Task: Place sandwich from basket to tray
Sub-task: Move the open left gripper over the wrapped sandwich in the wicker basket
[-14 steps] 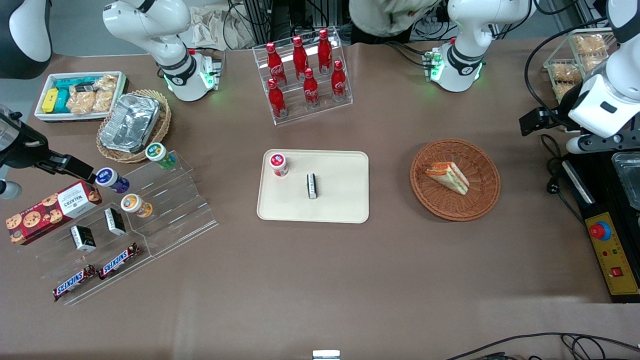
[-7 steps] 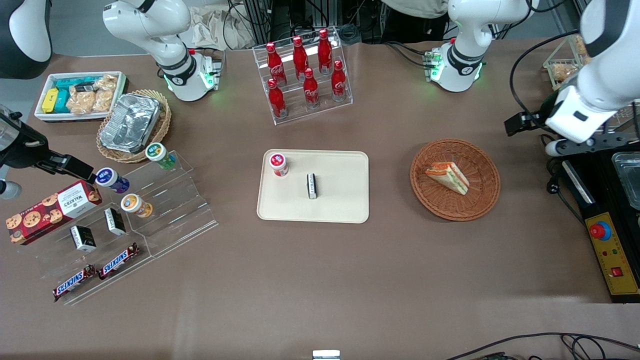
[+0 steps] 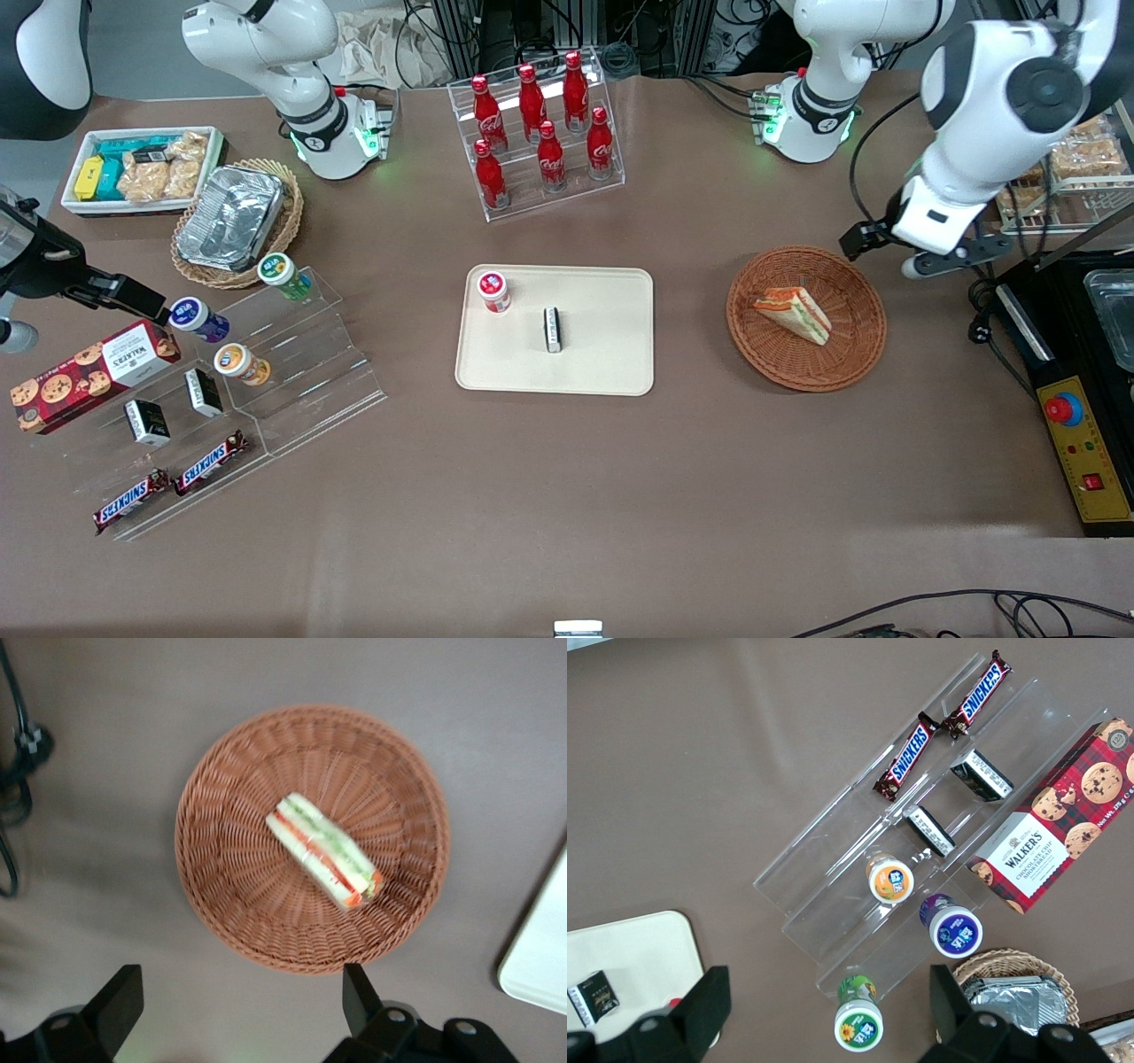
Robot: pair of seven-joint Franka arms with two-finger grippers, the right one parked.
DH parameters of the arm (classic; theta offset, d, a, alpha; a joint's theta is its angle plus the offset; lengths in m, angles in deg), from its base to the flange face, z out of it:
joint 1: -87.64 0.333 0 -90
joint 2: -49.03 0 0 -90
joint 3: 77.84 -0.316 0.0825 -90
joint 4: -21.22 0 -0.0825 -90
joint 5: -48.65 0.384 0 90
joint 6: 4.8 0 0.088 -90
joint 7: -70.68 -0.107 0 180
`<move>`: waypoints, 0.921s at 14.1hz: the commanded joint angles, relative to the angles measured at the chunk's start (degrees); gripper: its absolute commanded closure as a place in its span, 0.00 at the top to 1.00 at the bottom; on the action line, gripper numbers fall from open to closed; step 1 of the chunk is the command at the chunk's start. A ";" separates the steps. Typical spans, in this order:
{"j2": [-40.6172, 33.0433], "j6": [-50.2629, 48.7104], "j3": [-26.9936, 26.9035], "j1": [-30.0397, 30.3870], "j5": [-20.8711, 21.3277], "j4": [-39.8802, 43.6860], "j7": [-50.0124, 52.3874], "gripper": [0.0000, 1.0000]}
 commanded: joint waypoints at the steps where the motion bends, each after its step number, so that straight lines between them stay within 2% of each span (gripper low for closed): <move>1: 1.05 1.58 1.45 0.00 -0.50 -2.71 12.13 1.00; 7: 7.55 4.39 2.07 -1.23 -0.50 -2.37 22.10 1.00; 13: 14.06 19.40 2.95 -2.64 -0.58 -2.10 39.14 1.00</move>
